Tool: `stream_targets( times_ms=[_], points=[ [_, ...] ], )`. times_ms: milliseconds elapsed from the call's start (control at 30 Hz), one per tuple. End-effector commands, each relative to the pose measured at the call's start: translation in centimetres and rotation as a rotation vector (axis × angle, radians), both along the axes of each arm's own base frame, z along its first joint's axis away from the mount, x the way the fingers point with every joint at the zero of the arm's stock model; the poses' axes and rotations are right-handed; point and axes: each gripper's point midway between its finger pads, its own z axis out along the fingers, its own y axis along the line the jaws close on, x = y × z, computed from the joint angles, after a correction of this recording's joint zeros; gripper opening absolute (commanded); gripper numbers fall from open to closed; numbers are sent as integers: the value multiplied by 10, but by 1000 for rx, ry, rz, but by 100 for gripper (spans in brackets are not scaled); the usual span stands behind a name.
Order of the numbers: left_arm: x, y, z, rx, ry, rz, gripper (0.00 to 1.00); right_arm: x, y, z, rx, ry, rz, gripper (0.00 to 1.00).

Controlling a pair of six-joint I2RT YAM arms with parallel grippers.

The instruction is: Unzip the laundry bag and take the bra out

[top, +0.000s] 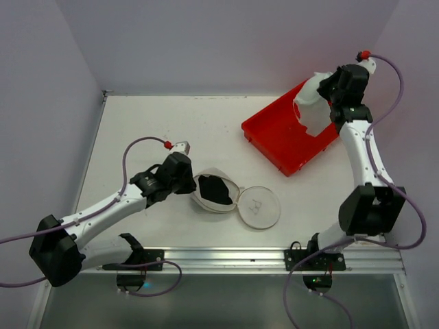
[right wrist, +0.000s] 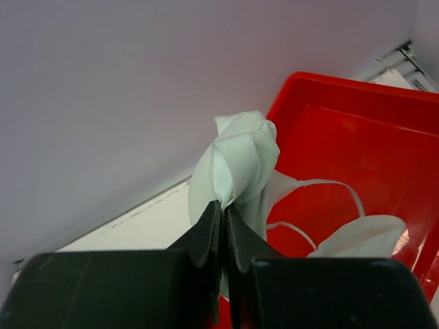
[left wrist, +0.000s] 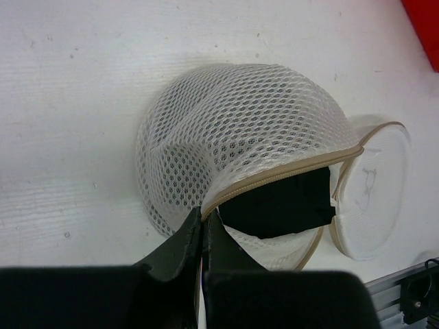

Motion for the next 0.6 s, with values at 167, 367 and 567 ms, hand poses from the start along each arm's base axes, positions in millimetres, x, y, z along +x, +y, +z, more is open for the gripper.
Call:
stream_targets(
  times_ms=[167,367,567],
  points=[
    [10,-16,-5,-32,-10,-47,0,98,-72,-91,94,166,-247,0],
    [13,-24,-10,-33,5,-74,0,124,-67,-178,241,253,-200,6],
    [14,-23,-12,-36,4,-74,0,111,-76,-193,288,331,-225,63]
  ],
)
